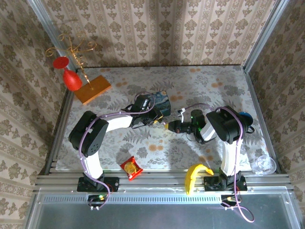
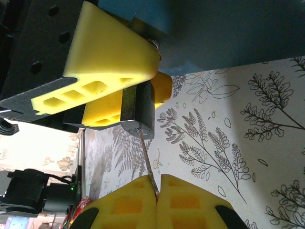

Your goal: Unlock the padlock with the key

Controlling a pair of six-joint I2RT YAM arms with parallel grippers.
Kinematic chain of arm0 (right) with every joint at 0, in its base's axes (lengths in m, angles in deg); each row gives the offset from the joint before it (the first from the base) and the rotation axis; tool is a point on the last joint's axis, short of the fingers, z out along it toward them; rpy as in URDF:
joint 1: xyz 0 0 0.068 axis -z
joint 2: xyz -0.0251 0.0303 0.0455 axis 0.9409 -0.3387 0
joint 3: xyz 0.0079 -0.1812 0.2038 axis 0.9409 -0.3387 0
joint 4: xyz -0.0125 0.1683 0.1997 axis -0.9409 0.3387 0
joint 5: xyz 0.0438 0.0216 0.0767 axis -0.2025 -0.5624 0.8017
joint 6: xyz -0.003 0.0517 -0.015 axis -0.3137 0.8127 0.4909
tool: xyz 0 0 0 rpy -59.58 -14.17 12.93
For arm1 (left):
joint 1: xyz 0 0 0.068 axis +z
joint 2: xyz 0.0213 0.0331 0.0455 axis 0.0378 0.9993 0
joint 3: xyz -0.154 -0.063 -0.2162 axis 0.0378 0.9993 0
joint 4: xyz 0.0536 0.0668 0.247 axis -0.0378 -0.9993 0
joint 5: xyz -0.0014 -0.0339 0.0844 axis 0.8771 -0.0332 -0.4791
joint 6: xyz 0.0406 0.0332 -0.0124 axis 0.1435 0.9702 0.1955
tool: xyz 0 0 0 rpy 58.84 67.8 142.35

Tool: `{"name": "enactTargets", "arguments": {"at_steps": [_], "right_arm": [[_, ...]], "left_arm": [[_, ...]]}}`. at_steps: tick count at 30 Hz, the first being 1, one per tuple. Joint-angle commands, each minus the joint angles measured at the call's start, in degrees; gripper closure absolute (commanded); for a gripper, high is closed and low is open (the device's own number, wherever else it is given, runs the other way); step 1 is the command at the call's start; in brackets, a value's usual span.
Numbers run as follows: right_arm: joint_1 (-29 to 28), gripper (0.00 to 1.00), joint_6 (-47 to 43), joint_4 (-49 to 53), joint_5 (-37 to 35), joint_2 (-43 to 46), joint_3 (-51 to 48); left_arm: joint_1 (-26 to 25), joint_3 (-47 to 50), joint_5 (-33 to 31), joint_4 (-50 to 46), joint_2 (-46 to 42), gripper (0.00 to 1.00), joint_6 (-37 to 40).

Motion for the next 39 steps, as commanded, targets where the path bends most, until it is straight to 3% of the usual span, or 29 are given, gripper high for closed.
{"name": "enactTargets", "arguments": {"at_steps": [1,17,26,32,39], "right_arm": [[-1.8,1.0,-2.8,9.8,-6.0,-3.6,-1.0],[-1.9,1.0,2.3,7.8,-7.2,-3.0,0.3],[-4.2,1.0,2.8,22.2,-14.9,4.9,3.2],[-4.7,1.0,4.9,19.5,-17.8,7.8,1.6],[-3.9,1.0,6.3,15.0,-15.4,6.1,2.3]], "left_arm": [[-1.7,0.8,5.8,-3.2,-0.4,1.0,-2.6],[-2.1,0.5,6.1,-4.9,-0.1,1.0,-1.2],[-3.4,-0.5,5.4,-6.9,0.6,1.0,-0.3],[-3.6,-0.5,5.2,-6.8,0.7,1.0,-0.5],[-3.6,-0.1,5.4,-7.0,0.0,1.0,-0.1]]}}
